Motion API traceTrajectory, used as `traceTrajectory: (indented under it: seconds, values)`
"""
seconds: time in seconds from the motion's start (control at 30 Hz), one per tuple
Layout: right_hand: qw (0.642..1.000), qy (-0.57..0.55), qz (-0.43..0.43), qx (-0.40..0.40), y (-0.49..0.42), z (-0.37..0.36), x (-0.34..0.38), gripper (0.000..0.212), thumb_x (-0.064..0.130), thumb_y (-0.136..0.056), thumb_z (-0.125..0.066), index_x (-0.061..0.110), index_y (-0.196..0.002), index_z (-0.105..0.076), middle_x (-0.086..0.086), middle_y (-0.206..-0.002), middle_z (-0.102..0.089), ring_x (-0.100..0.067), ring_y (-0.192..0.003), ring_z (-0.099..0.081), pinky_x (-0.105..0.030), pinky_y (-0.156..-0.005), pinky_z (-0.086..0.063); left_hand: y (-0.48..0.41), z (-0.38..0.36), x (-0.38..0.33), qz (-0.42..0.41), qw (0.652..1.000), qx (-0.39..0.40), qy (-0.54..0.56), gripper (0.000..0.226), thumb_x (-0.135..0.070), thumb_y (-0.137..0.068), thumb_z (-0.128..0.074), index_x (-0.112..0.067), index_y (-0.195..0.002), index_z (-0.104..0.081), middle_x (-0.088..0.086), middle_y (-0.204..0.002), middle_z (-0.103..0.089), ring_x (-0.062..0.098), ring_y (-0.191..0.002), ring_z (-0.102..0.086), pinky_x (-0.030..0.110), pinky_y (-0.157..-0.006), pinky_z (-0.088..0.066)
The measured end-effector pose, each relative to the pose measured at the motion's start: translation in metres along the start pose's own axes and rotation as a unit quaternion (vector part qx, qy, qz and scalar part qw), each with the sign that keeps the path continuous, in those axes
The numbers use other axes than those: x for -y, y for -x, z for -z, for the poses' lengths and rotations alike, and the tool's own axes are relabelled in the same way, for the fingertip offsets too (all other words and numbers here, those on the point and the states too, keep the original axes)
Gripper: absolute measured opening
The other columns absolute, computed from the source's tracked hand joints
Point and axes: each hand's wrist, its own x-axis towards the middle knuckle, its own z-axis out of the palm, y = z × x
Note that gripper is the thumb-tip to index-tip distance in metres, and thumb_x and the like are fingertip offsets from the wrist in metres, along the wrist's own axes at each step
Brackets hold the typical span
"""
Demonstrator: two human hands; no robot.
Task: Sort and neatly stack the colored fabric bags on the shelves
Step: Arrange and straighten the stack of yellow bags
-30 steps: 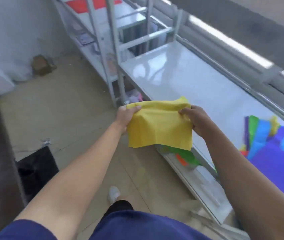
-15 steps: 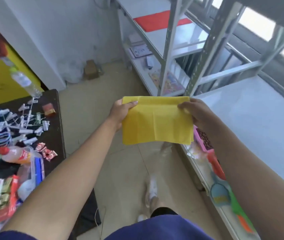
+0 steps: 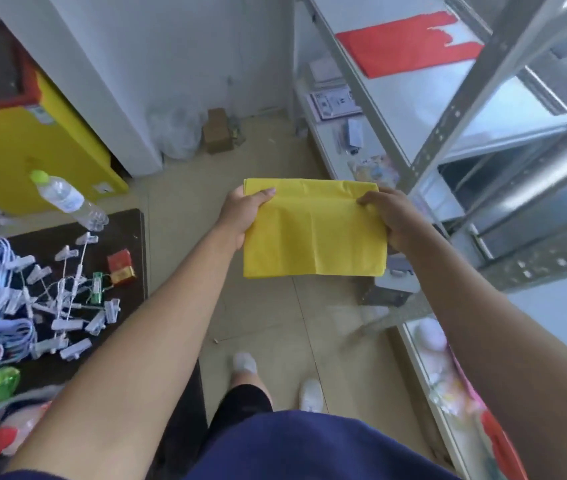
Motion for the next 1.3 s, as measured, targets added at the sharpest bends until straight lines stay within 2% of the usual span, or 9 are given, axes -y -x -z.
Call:
traceTrajectory:
  seconds: [0.17,0.3,0.4,0.53,0.7,0.9,1.03,1.13,1.3]
  values:
    - [0.997,-0.057,-0.019,-0.041,-0.081,-0.025,0.054,0.016,0.011,-0.09,-0.068,0.024,-0.099,-0.071,-0.009,-0.109,-0.071,-0.03,-0.102,-0.069,-0.05,-0.095,-0.058,-0.115,0.001,-0.061,-0.011,0.999,0.035,-0.016,0.013,-0.015,-0.095,-0.071,-0.013,-0.108,-0.072,0.009,-0.098,-0.077,0.024,-0.084,-0.075,0.037,-0.073,-0.062]
    - [0.99,-0.101,-0.023,-0.096,-0.134,-0.021,0.104,0.025,0.014,-0.084,-0.069,0.023,-0.106,-0.078,-0.015,-0.124,-0.072,-0.036,-0.113,-0.069,-0.057,-0.099,-0.056,-0.217,-0.018,-0.109,0.002,0.99,0.128,-0.062,0.027,-0.016,-0.096,-0.069,-0.013,-0.123,-0.069,0.005,-0.101,-0.077,0.02,-0.088,-0.073,0.032,-0.07,-0.059]
    - [0.981,-0.126,-0.019,-0.149,-0.161,-0.012,0.134,0.022,0.014,-0.085,-0.067,0.021,-0.104,-0.077,-0.014,-0.113,-0.073,-0.035,-0.103,-0.07,-0.057,-0.099,-0.055,-0.276,-0.045,-0.145,0.019,0.975,0.206,-0.081,0.036,-0.025,-0.093,-0.073,-0.021,-0.128,-0.068,0.004,-0.112,-0.077,0.021,-0.098,-0.073,0.036,-0.079,-0.059]
    - [0.961,-0.179,-0.021,-0.211,-0.19,0.005,0.16,0.013,0.011,-0.084,-0.066,0.016,-0.094,-0.072,-0.013,-0.096,-0.067,-0.03,-0.086,-0.065,-0.051,-0.09,-0.057,-0.336,-0.1,-0.179,0.048,0.95,0.29,-0.105,0.034,-0.028,-0.096,-0.073,-0.02,-0.128,-0.066,0.004,-0.111,-0.078,0.021,-0.095,-0.077,0.036,-0.073,-0.062]
    - [0.924,-0.246,-0.018,-0.293,-0.257,0.039,0.173,0.02,0.012,-0.079,-0.066,0.012,-0.099,-0.068,-0.015,-0.099,-0.06,-0.03,-0.086,-0.061,-0.045,-0.078,-0.054,-0.425,-0.19,-0.201,0.063,0.901,0.39,-0.178,0.048,-0.023,-0.089,-0.078,-0.014,-0.133,-0.062,0.014,-0.12,-0.075,0.033,-0.104,-0.075,0.053,-0.086,-0.061]
    - [0.881,-0.232,-0.016,-0.413,-0.324,0.107,0.194,0.016,0.016,-0.07,-0.07,0.013,-0.086,-0.067,-0.014,-0.098,-0.06,-0.029,-0.088,-0.061,-0.054,-0.09,-0.058,-0.492,-0.318,-0.226,-0.001,0.822,0.457,-0.34,0.015,0.005,-0.095,-0.063,-0.007,-0.102,-0.064,0.014,-0.09,-0.069,0.017,-0.061,-0.07,0.029,-0.049,-0.057]
    - [0.854,-0.17,0.082,-0.485,-0.329,0.176,0.219,0.003,0.018,-0.085,-0.066,0.017,-0.087,-0.064,-0.004,-0.088,-0.061,-0.022,-0.084,-0.061,-0.042,-0.081,-0.057,-0.504,-0.401,-0.273,-0.092,0.813,0.497,-0.288,0.022,0.006,-0.088,-0.068,-0.01,-0.103,-0.069,0.009,-0.089,-0.071,0.018,-0.069,-0.068,0.034,-0.064,-0.059]
    - [0.826,-0.196,0.191,-0.493,-0.321,0.217,0.205,0.025,0.023,-0.084,-0.072,0.006,-0.102,-0.067,-0.015,-0.098,-0.064,-0.027,-0.086,-0.067,-0.052,-0.086,-0.059,-0.513,-0.444,-0.283,-0.106,0.823,0.517,-0.208,0.029,-0.014,-0.069,-0.08,-0.009,-0.097,-0.073,0.011,-0.089,-0.068,0.021,-0.076,-0.062,0.037,-0.065,-0.054]
    - [0.775,-0.223,0.086,-0.585,-0.324,0.162,0.216,0.008,0.009,-0.093,-0.062,0.017,-0.095,-0.063,-0.001,-0.077,-0.056,-0.008,-0.053,-0.059,-0.024,-0.057,-0.051,-0.528,-0.46,-0.226,-0.064,0.805,0.529,-0.261,0.041,-0.011,-0.095,-0.073,-0.009,-0.134,-0.062,0.007,-0.102,-0.073,0.014,-0.07,-0.067,0.03,-0.064,-0.058]
